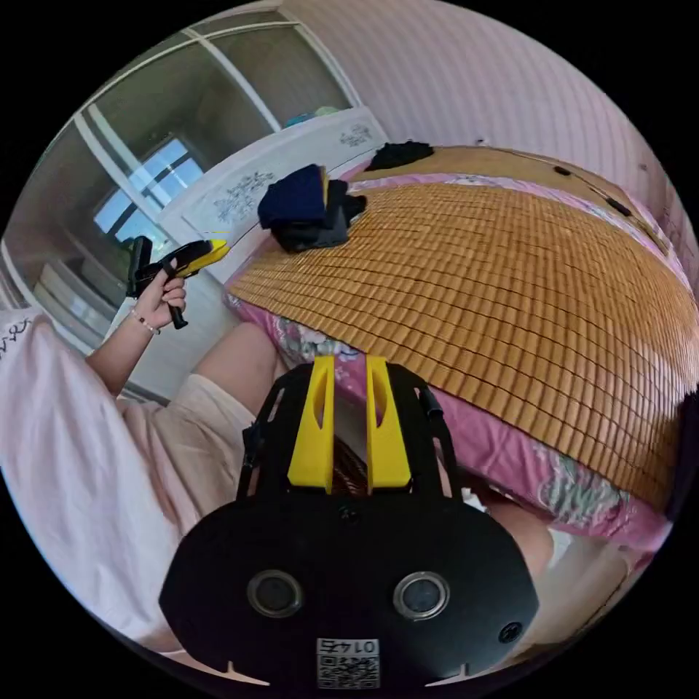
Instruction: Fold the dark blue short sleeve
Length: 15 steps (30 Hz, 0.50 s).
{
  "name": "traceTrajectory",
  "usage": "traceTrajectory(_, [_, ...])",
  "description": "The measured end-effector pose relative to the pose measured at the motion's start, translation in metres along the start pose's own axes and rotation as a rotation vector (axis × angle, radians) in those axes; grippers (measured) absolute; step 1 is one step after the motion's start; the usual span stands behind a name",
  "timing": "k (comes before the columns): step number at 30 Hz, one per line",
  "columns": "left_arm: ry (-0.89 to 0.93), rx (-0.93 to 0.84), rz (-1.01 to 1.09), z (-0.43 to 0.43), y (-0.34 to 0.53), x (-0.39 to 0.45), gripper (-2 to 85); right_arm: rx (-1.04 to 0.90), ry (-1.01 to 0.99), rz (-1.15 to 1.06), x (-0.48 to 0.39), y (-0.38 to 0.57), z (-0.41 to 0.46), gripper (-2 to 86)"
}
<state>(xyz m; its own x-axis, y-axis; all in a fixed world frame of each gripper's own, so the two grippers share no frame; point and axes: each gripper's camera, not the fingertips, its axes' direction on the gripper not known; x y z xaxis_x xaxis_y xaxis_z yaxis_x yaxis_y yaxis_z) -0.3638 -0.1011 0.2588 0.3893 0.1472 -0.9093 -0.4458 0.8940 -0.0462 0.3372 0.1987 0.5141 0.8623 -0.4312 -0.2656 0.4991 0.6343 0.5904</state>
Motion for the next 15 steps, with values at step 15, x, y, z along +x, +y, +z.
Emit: traceTrajectory(15, [-0.074, 0.174, 0.011, -0.133, -0.003, -0.166, 8.8, -0.196, 0.097, -0.598, -0.222, -0.365, 0.159, 10.6])
